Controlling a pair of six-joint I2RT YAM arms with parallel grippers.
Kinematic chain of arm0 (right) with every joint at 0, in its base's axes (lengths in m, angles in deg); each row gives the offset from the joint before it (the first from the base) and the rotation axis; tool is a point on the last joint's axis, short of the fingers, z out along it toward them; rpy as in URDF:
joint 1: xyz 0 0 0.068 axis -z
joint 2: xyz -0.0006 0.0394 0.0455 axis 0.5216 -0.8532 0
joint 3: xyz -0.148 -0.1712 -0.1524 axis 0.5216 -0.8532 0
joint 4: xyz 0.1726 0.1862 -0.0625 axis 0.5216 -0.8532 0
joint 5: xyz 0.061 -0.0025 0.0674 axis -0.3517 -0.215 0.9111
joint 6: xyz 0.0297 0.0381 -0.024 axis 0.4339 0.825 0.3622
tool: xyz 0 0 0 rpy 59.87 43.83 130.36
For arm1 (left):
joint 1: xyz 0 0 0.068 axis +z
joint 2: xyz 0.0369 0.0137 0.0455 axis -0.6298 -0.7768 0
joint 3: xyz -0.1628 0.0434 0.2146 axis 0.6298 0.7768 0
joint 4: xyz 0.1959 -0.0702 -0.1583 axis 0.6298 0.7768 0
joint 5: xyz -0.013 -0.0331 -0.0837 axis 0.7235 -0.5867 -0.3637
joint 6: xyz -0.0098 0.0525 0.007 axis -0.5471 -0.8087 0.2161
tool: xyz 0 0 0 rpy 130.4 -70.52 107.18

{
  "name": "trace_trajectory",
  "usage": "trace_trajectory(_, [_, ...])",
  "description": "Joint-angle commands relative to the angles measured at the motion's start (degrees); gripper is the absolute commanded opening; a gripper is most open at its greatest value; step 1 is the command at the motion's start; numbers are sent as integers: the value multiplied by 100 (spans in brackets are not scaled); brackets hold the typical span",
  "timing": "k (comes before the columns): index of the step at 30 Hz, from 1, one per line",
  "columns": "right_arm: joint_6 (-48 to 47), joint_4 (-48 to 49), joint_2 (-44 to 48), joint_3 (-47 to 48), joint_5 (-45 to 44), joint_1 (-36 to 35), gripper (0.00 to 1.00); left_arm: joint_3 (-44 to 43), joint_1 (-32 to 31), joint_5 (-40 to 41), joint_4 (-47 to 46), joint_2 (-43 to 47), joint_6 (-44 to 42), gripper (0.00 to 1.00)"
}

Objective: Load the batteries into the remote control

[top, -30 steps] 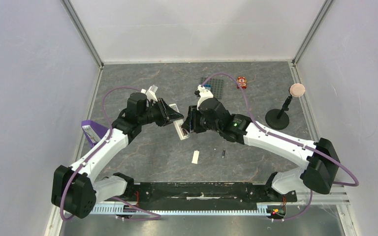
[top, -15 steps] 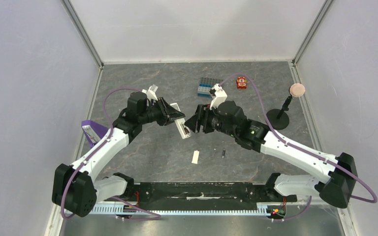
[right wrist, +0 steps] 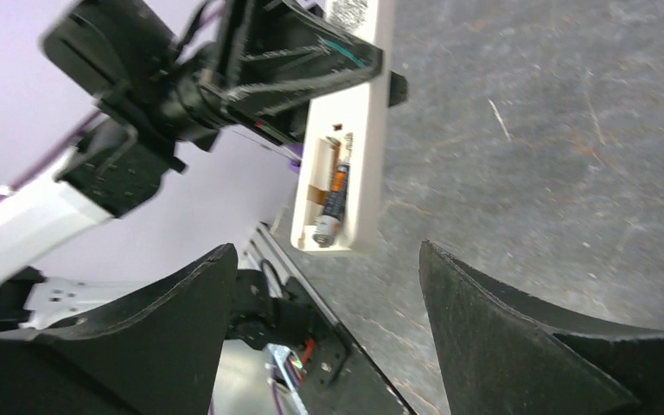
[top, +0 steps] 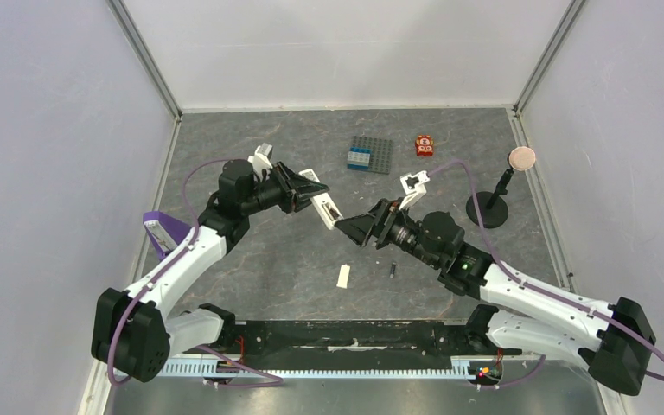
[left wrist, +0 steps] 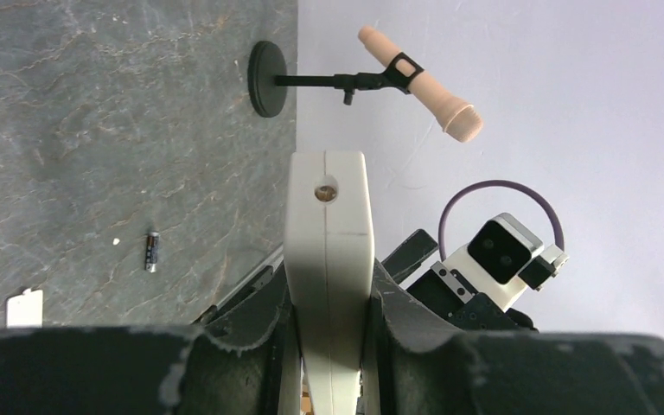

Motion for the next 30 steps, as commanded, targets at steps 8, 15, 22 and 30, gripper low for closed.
trace_trajectory(8, [900, 840, 291, -188, -602, 18, 75, 94, 22, -218, -916, 268, 912, 2])
trace_trajectory(15, [1172, 1204, 8, -179, -394, 19, 76, 176, 18, -232, -1090, 369, 1147, 2])
trace_trajectory(22, [1428, 1542, -103, -361, -535, 16, 72, 270, 18, -272, -1295, 372, 1298, 2])
trace_trajectory(30, [1453, 1611, -358, -295, -392, 20, 72, 333, 25, -299, -1366, 382, 1315, 2])
